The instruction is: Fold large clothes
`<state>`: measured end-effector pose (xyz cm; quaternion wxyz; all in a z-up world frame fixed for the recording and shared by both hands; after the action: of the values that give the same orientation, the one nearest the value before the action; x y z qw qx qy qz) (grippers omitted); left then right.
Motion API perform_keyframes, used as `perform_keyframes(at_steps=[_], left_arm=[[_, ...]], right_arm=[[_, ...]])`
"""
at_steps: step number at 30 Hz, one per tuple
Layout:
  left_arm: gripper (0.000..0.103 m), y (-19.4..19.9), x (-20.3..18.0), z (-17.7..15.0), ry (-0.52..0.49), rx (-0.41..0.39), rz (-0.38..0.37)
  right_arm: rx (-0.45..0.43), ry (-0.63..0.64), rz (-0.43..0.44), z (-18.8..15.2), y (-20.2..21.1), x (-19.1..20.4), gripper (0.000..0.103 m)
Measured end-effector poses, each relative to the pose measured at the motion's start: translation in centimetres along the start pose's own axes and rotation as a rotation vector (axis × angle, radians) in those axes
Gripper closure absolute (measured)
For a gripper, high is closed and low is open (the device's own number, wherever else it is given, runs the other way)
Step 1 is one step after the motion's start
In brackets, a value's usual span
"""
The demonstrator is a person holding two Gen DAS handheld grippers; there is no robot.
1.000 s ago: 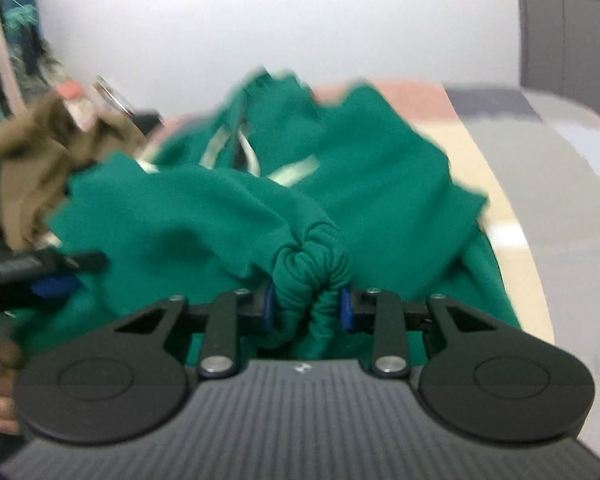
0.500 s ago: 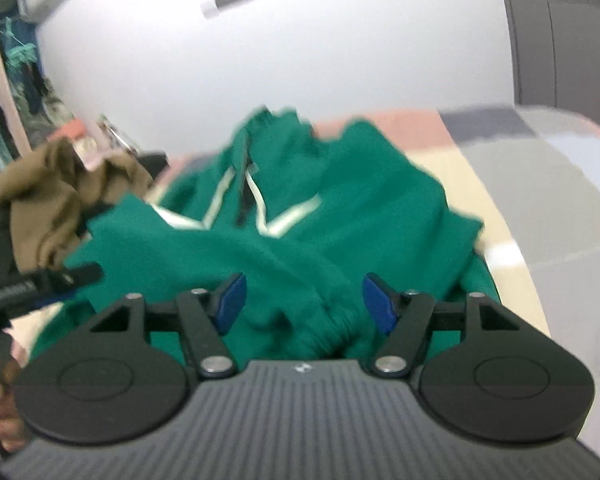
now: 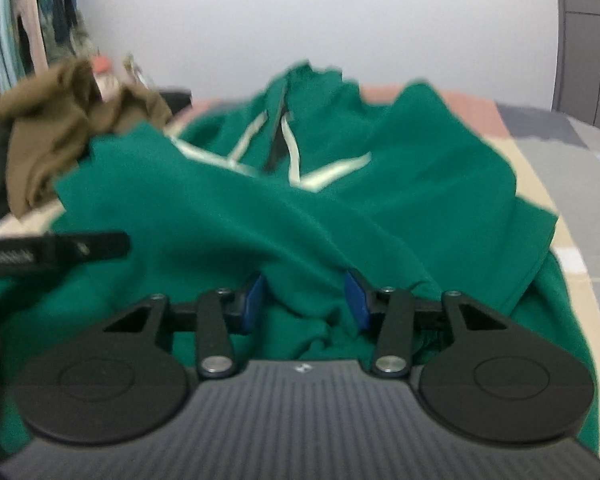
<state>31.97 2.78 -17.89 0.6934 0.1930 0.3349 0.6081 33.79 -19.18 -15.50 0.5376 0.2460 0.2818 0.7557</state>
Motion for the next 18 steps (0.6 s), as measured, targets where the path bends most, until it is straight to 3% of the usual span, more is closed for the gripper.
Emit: perform_keyframes(at_steps=[6,14,18], left_arm=[[0.020,-0.7,0.3,-0.6,0.004,0.040,0.001],[0.020,4.1,-1.0,1.4,0.007,-0.067,-0.046],[0.020,4.8,-1.9,4.2,-0.031,-0.063,-0.044]], right_arm=[[0.005,0.043,-0.032,-0.3,-0.7,0.7,0.055],[-0.086,-0.124,0.069,2.0,2.9,-0.7,0.055],[-0.124,-0.187,0.124,4.7,4.7,-1.5,0.053]])
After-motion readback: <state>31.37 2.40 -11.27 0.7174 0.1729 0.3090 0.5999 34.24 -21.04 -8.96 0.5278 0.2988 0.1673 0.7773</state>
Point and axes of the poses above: each gripper's, at about its wrist camera, not at the fingertips, and y roughly against the way its jaws point, x to its left, z to its top, the point moved 8 cm from there along -y, roughly the way its jaws point, and after that the axes turned 9 degrees about x, right-handed, at the moved point
